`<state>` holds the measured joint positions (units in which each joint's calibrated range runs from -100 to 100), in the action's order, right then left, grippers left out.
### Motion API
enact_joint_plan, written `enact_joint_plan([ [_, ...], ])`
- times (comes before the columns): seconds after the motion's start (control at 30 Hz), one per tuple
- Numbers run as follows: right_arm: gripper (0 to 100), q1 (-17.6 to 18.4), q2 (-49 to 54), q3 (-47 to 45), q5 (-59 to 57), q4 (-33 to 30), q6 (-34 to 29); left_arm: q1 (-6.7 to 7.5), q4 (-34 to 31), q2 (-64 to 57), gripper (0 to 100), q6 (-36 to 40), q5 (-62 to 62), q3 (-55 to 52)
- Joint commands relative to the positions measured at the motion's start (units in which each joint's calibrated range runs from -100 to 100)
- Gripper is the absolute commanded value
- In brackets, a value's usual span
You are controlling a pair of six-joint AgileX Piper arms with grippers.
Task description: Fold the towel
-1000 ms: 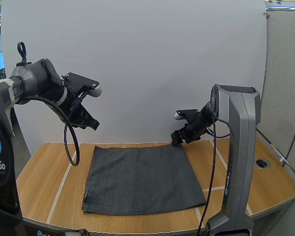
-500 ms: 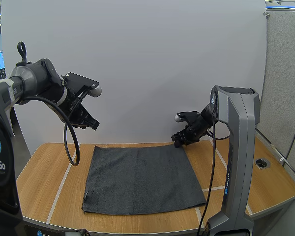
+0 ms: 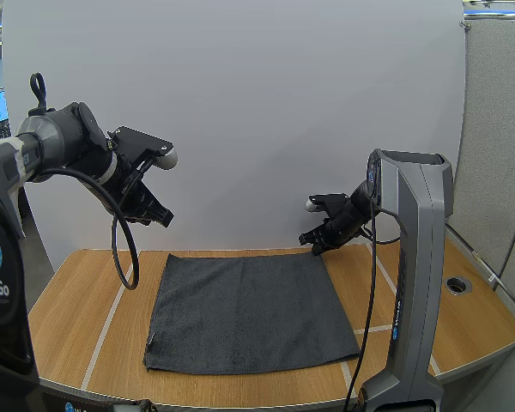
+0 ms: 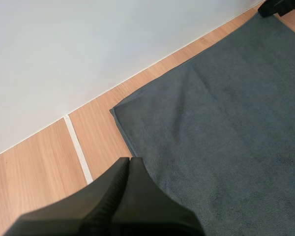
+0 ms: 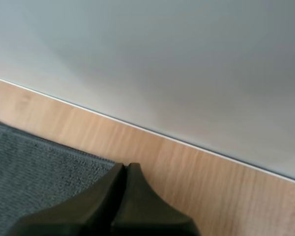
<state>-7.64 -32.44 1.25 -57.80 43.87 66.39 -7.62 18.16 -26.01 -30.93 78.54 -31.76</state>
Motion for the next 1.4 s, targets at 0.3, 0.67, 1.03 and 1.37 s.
enact_joint_plan([
  [0.3,0,0.59,14.04,0.28,-19.95,1.0,-1.04,-0.06,1.11,-0.48,0,0.29,0.06,0.4],
  [0.67,0,7.57,21.53,0.28,-28.89,1.37,-3.52,-0.11,-3.72,-0.89,0,13.18,0.6,0.4],
  [1.03,0,15.33,22.01,0.28,-27.53,1.74,-6.46,-9.18,-3.89,-15.27,0,18.52,-16.52,0.79],
  [1.37,0,20.06,21.48,0.28,-17.04,1.74,-7.49,-13.72,-4.1,-30.26,0,18.52,-29.15,0.79],
])
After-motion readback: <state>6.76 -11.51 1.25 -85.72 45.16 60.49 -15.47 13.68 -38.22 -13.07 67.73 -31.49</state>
